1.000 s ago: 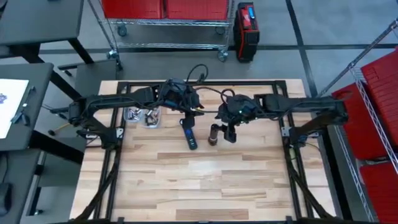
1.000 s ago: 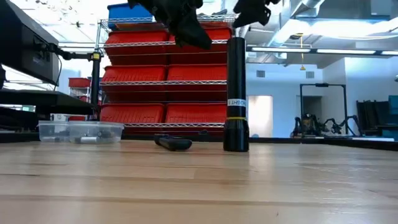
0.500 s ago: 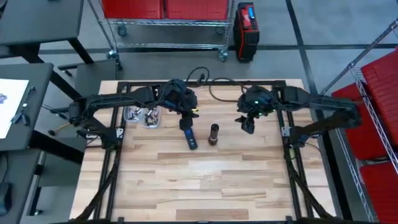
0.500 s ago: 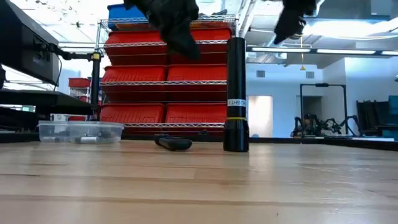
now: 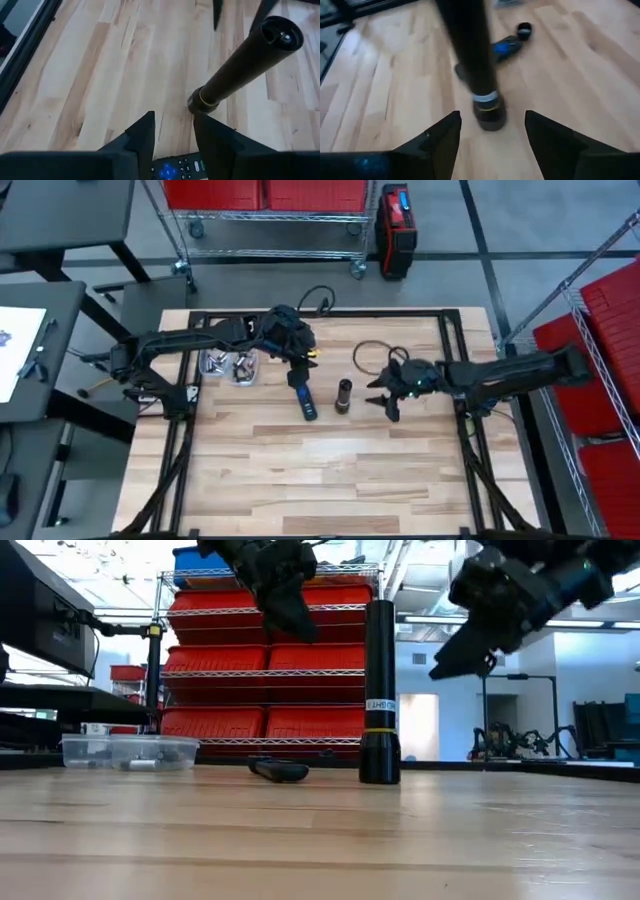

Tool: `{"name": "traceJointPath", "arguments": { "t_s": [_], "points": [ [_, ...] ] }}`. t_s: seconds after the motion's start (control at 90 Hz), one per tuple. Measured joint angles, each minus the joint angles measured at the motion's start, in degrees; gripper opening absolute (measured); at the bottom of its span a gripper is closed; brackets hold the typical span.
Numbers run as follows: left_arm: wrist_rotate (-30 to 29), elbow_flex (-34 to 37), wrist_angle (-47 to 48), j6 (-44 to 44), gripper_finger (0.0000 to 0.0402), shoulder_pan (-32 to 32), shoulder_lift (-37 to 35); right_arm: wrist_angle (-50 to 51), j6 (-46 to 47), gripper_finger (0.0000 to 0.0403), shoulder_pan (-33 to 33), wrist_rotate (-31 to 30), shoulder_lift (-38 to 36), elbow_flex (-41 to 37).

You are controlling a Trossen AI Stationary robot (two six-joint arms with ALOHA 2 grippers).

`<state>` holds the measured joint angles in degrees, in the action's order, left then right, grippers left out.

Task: Insert battery
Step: Adjust the flashlight

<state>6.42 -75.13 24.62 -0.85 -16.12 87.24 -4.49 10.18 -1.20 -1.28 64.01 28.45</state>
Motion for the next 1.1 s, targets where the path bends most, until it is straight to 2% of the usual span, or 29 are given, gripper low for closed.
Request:
{"name": "traceJointPath", "arguments": {
  "t_s": [0.133, 0.3, 0.533, 0.767, 0.889, 1.033, 1.1],
  "points": [
    [0.0, 0.0, 0.0, -1.6, 0.0116, 0.0, 0.0, -7.3, -2.7, 0.0217, 0.4, -0.1, 5.0, -0.9],
    [0.0, 0.0, 0.1, -2.0, 0.0116, 0.0, 0.0, -13.7, -2.3, 0.0248, 0.0, -0.2, 12.3, -1.0],
    [0.0, 0.0, 0.7, -2.3, 0.0116, 0.0, 0.0, -29.4, -2.6, 0.0265, -0.5, -0.2, 21.2, -0.8],
    [0.0, 0.0, 3.4, -0.3, 0.0116, 0.0, 0.0, -31.4, -7.5, 0.0264, -0.2, 1.8, 26.7, 2.2],
    [0.0, 0.0, 3.5, 1.4, 0.0116, 0.0, 0.0, -31.5, -11.9, 0.0237, 0.1, 1.8, 27.7, 4.0],
    [0.0, 0.0, 3.4, 3.2, 0.0116, 0.0, 0.0, -30.4, -13.0, 0.0142, -0.6, 0.0, 27.9, 5.7],
    [0.0, 0.0, 3.5, 3.3, 0.0116, 0.0, 0.0, -29.9, -12.7, 0.0139, -1.5, -1.1, 27.9, 6.2]
  ]
}}
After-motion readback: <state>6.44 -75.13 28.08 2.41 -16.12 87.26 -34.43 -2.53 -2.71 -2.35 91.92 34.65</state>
